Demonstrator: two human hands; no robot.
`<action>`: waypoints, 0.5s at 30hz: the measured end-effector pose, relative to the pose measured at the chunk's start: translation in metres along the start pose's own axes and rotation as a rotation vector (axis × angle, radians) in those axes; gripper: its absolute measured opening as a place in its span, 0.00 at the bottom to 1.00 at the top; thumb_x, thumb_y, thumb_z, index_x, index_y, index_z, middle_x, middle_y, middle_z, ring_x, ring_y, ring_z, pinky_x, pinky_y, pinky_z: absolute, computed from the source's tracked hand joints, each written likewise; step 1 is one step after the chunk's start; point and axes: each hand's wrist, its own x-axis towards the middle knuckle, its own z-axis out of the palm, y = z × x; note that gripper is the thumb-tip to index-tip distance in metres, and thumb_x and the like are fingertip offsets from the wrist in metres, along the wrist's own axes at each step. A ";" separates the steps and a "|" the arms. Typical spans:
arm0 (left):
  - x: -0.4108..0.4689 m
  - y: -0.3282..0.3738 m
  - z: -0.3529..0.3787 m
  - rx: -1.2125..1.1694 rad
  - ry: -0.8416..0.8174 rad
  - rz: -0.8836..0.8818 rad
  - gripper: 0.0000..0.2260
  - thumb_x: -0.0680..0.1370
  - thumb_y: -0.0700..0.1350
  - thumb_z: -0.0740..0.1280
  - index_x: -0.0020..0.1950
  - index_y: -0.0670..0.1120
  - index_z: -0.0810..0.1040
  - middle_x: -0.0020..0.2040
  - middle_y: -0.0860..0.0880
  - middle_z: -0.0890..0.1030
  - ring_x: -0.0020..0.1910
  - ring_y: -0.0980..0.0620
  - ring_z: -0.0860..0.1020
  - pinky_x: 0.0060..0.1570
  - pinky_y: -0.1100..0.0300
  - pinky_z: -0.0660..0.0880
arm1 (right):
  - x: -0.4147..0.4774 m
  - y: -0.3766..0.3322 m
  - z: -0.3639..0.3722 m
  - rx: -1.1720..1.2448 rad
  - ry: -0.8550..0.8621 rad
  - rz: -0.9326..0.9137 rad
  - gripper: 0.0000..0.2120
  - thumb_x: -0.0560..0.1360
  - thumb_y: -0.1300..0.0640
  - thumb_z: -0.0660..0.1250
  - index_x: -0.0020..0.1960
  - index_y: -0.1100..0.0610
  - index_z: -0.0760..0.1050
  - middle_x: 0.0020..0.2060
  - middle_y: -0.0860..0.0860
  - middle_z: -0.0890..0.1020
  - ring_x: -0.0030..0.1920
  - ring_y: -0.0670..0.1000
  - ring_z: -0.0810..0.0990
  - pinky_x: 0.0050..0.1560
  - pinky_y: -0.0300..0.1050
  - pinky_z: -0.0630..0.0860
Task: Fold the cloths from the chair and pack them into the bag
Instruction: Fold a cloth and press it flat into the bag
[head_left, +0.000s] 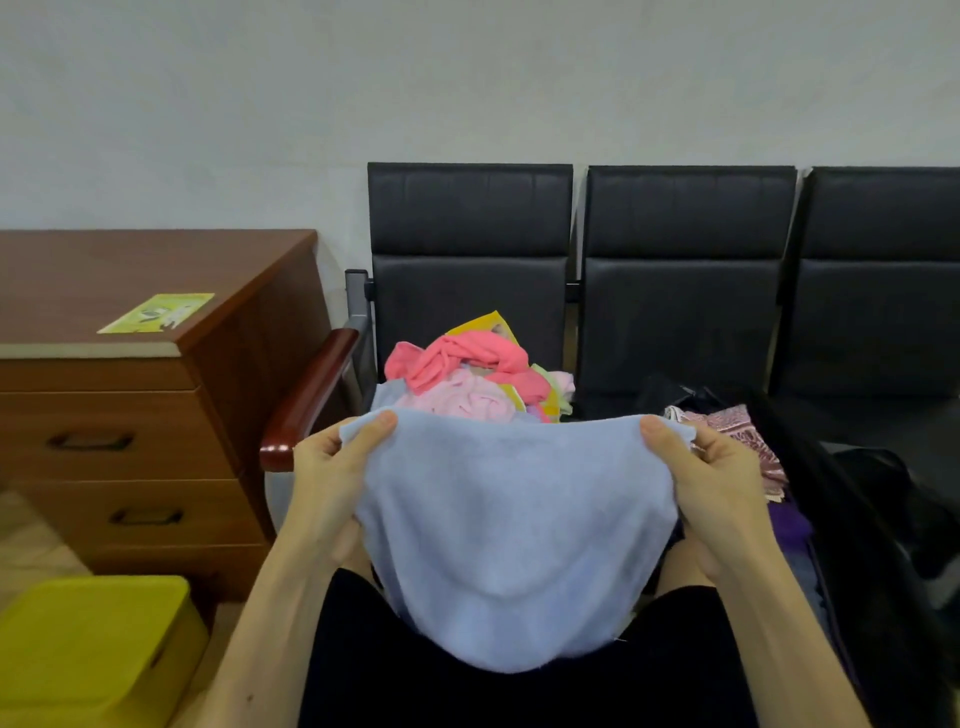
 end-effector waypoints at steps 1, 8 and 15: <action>-0.001 -0.002 0.004 -0.007 -0.004 0.000 0.10 0.77 0.47 0.72 0.47 0.39 0.83 0.42 0.42 0.85 0.43 0.48 0.82 0.45 0.51 0.79 | -0.006 0.000 0.005 0.003 -0.014 0.000 0.07 0.77 0.59 0.70 0.45 0.62 0.82 0.38 0.61 0.84 0.40 0.54 0.80 0.40 0.47 0.77; -0.035 0.000 0.062 -0.043 -0.185 0.066 0.20 0.77 0.46 0.72 0.35 0.32 0.72 0.33 0.43 0.72 0.36 0.50 0.71 0.40 0.53 0.71 | -0.033 0.003 0.040 0.059 -0.145 -0.037 0.06 0.76 0.59 0.71 0.44 0.61 0.84 0.36 0.64 0.83 0.36 0.52 0.77 0.33 0.45 0.73; -0.046 -0.006 0.089 0.106 -0.214 0.120 0.09 0.78 0.48 0.71 0.44 0.45 0.86 0.40 0.46 0.86 0.44 0.48 0.85 0.46 0.48 0.83 | -0.033 0.005 0.054 -0.045 -0.144 -0.135 0.10 0.76 0.61 0.71 0.41 0.69 0.80 0.35 0.66 0.82 0.37 0.64 0.81 0.39 0.56 0.81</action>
